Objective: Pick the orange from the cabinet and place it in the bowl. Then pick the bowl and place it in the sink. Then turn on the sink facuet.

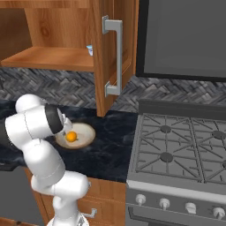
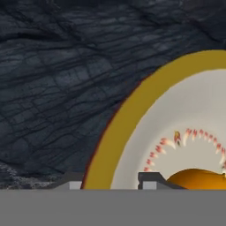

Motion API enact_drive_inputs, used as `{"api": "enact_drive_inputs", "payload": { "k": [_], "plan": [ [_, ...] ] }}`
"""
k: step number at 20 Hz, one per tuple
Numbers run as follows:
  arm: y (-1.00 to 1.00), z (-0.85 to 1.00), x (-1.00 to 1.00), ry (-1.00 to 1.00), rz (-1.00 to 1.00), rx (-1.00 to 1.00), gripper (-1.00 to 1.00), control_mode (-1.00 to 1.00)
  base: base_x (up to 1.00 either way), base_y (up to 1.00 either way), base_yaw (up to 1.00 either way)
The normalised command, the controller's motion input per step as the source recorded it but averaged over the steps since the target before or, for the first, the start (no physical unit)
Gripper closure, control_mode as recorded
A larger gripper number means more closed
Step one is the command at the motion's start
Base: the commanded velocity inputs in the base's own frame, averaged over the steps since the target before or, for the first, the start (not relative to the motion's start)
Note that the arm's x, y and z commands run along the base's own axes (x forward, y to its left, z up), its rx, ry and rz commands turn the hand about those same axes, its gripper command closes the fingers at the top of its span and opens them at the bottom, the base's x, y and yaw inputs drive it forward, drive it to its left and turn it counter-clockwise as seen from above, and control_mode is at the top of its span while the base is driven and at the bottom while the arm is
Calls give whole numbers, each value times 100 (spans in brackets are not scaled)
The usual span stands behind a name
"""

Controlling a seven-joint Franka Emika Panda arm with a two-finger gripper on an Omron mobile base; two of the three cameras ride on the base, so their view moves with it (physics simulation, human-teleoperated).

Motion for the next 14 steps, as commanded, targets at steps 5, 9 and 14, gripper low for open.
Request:
{"api": "enact_drive_inputs", "payload": {
  "k": [5, 9, 14],
  "plan": [
    [0, 82, -46, 0, 9, -1, 100, -100, 0, 0, 0],
    [0, 100, -55, 0, 14, -8, 100, -100, 0, 0, 0],
    [0, 100, -69, 0, 21, -14, 100, -100, 0, 0, 0]
  ]
}}
